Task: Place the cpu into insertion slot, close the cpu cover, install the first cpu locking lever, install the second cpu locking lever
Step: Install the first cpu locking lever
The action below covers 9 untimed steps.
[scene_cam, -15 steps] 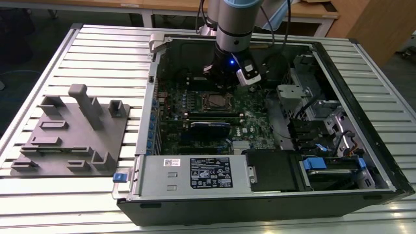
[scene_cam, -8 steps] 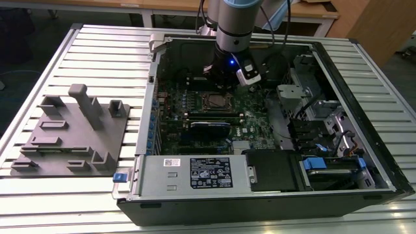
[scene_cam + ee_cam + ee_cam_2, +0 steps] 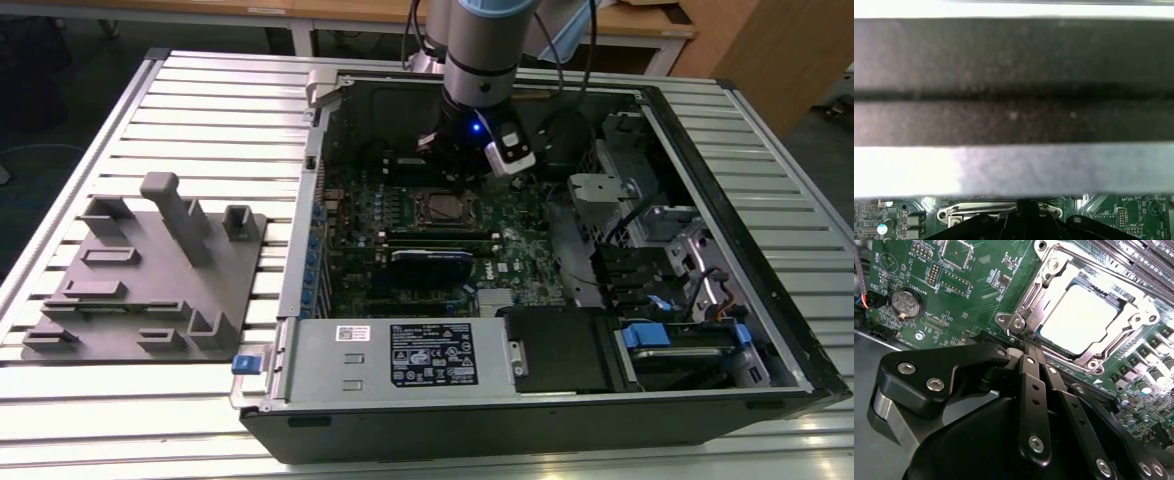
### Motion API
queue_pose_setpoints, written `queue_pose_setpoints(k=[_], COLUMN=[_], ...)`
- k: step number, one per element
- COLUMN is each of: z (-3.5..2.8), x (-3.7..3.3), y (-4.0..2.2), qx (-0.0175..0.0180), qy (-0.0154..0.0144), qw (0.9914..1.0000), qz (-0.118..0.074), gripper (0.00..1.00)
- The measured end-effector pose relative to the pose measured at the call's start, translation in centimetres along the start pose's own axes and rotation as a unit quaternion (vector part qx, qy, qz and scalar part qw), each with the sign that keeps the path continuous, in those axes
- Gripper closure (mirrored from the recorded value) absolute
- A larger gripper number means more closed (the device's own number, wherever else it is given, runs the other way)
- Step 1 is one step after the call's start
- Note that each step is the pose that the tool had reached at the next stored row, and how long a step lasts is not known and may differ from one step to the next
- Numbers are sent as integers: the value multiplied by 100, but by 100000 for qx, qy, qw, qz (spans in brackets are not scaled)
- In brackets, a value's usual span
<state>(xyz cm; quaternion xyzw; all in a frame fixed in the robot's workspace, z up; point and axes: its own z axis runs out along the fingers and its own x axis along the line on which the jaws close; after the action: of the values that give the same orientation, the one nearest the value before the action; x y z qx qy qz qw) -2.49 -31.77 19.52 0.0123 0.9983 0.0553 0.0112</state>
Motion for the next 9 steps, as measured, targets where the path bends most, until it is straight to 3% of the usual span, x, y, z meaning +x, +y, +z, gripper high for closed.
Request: queue_pose_setpoints(k=[5, 9], z=[2, -19], x=[0, -1], y=[1, 4], qx=[-915, -1167], qy=[5, 10], qw=[99996, 99993], qz=[21, 25], gripper=[89, 89])
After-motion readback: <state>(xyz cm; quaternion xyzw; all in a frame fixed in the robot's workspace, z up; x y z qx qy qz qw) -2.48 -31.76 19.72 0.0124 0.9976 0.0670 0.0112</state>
